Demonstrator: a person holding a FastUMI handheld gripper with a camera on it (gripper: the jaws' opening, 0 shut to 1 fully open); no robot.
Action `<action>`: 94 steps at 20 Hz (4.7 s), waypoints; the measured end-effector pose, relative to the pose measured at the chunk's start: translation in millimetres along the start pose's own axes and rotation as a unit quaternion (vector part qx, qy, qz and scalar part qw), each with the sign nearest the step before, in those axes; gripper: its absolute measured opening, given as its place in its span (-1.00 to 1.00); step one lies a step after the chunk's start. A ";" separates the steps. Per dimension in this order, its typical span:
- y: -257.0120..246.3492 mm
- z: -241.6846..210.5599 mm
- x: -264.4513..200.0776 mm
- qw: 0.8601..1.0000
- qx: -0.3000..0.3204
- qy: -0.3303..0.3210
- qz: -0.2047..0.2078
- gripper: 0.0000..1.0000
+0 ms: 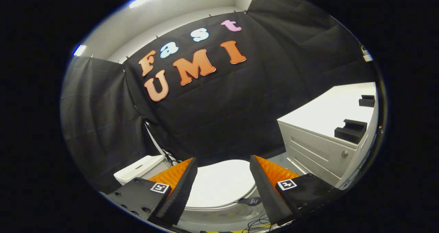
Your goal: Open the toilet lid.
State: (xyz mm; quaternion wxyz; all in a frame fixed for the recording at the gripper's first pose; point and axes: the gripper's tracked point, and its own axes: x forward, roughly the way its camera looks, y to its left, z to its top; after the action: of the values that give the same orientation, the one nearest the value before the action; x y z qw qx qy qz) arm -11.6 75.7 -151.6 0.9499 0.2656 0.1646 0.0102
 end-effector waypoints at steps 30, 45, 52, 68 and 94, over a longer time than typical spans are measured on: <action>-110.3 -197.5 95.8 0.916 0.365 0.160 -0.038 0.17; -109.3 -180.3 97.4 0.916 0.366 0.158 -0.049 -0.84; -89.5 -147.5 94.0 0.921 0.362 0.137 -0.040 -0.85; 9.6 -28.2 109.3 0.996 0.066 0.047 -0.048 -0.85; 281.8 54.5 102.5 0.973 -0.229 -0.011 0.043 -0.85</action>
State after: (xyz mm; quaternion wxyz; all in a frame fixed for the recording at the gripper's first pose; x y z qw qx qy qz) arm 121.8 301.3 3.9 0.9859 0.0482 0.1361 0.0852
